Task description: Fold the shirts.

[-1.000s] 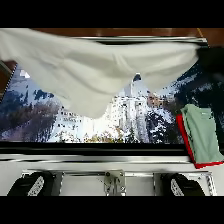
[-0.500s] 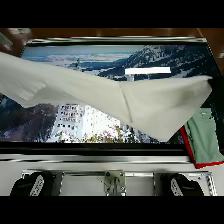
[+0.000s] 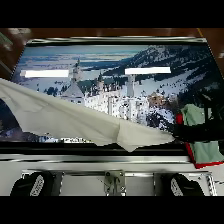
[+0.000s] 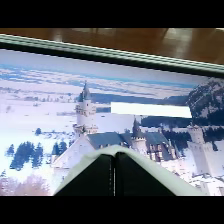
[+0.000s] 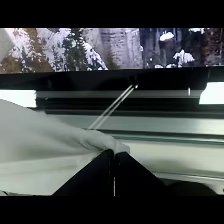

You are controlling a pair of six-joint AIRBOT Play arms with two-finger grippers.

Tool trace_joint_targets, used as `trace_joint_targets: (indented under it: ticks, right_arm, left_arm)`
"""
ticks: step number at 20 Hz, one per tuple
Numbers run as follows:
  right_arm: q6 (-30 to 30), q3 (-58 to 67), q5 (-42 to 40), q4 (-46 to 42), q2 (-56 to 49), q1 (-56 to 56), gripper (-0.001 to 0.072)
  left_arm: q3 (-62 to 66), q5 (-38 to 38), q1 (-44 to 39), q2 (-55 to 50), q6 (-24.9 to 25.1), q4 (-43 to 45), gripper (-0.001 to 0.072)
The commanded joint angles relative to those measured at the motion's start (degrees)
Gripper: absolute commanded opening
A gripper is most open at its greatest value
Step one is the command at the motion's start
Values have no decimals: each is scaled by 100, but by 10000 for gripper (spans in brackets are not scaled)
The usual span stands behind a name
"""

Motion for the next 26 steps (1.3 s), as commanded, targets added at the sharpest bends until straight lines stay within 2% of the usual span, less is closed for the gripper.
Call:
trace_joint_targets:
  ticks: [1,4,7,9,11,12,13,14,16,18,20,22,26]
  right_arm:
    - [339,-855,-1482,151,-293,-4,58]
    - [542,-970,-2396,459,-1130,-4,59]
    - [531,-970,-3130,1141,-2138,-4,59]
    - [330,-970,-3615,1847,-2706,-4,60]
    - [-358,-966,-4004,2852,-3056,-4,88]
    - [-765,-933,-4046,3246,-3115,-15,344]
    - [-1204,-846,-3917,3460,-3123,-72,685]
    - [-1530,-660,-3438,3453,-3123,-175,685]
    - [-1735,-262,-2291,2811,-3123,-485,685]
    - [-1576,-98,-1344,1875,-3117,-752,685]
    - [-1436,-299,-894,1722,-3117,-721,685]
    - [-1440,-732,-1014,1965,-3117,-326,685]
    - [-1266,-1502,-2070,1985,-3119,892,685]
  left_arm:
    - [-778,487,-4,-81,-63,-997,32]
    - [-1775,487,-7,-96,-63,-1447,32]
    - [-2833,490,-7,-94,-59,-1917,33]
    - [-3438,503,-68,-94,2,-2253,33]
    - [-3901,662,-337,-96,2,-2249,33]
    - [-4063,780,-479,-98,0,-2251,33]
    - [-4170,918,-614,-101,0,-2249,33]
    - [-4212,1019,-715,-101,2,-2249,34]
    - [-4214,1246,-835,-96,0,-2249,34]
    - [-4214,1386,-844,-96,2,-2249,34]
    - [-4214,1394,-844,-98,2,-2249,34]
    - [-4214,1394,-844,-98,0,-2249,34]
    - [-4214,1390,-861,-96,0,-2249,33]
